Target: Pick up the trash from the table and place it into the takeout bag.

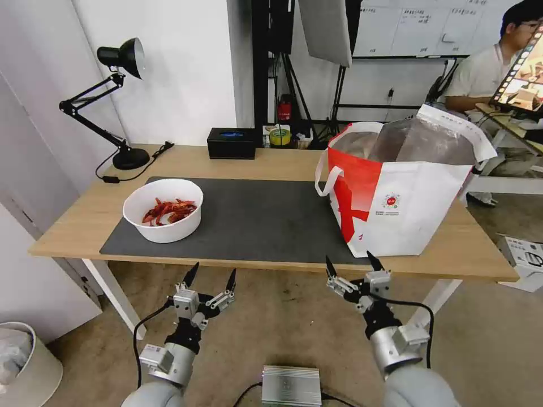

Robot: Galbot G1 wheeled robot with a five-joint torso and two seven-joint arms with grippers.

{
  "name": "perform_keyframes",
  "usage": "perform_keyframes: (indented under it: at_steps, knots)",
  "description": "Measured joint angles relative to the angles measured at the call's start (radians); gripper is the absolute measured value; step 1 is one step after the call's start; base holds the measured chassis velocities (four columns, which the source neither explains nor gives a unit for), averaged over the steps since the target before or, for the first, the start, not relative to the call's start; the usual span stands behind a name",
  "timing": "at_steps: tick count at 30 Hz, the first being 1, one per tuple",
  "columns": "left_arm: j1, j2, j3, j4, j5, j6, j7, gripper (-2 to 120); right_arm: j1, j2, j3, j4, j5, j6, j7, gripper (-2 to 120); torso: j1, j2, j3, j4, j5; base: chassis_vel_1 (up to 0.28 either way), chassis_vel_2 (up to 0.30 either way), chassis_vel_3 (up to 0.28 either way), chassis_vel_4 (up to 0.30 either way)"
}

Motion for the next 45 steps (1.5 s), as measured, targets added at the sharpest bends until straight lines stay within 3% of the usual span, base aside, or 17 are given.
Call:
perform_keyframes:
  at_steps: [22,29,34,39,40,42,44,45]
  knots:
    - [-0.006,-0.001,-0.007,0.006,-0.011,-0.011,0.001,100,-0.035,0.007,0.002,0.006,-0.004,0.003,0.002,100,0.0,0.0,0.0,0.0,0.0001,0.0,0.0,0.0,0.0]
    - [-0.022,0.021,-0.026,-0.015,-0.029,0.015,-0.031,100,-0.034,0.006,0.003,0.006,-0.003,0.002,0.002,100,0.0,0.0,0.0,0.0001,0.0,0.0,0.0,0.0,0.0]
    - [-0.076,0.09,-0.06,-0.039,-0.085,0.075,-0.077,100,-0.033,0.006,0.003,0.007,-0.003,0.002,0.002,100,0.0,0.0,0.0,0.0,-0.0001,0.0,0.0,0.0,0.0]
    - [-0.139,0.214,-0.116,-0.073,-0.213,0.17,-0.138,100,-0.033,0.006,0.003,0.007,-0.002,0.001,0.002,100,0.0,0.0,0.0,0.0001,0.0001,0.0,0.0,0.0,0.0]
    - [-0.161,0.248,-0.121,-0.068,-0.237,0.19,-0.152,100,-0.033,0.006,0.003,0.007,-0.002,0.001,0.002,100,0.0,0.0,0.0,0.0,-0.0001,0.0,0.0,0.0,0.0]
    - [-0.163,0.25,-0.121,-0.067,-0.239,0.191,-0.153,100,-0.033,0.006,0.003,0.007,-0.002,0.001,0.001,100,0.0,0.0,0.0,0.0001,-0.0001,0.0,0.0,0.0,0.0]
    - [-0.236,0.339,-0.124,-0.011,-0.292,0.225,-0.192,100,-0.033,0.006,0.003,0.007,-0.002,0.001,0.001,100,0.0,0.0,0.0,0.0001,-0.0004,0.0,0.0,0.0,0.0]
    - [-0.236,0.339,-0.124,-0.011,-0.292,0.225,-0.192,100,-0.033,0.006,0.003,0.007,-0.002,0.001,0.001,100,0.0,0.0,0.0,0.0001,-0.0004,0.0,0.0,0.0,0.0]
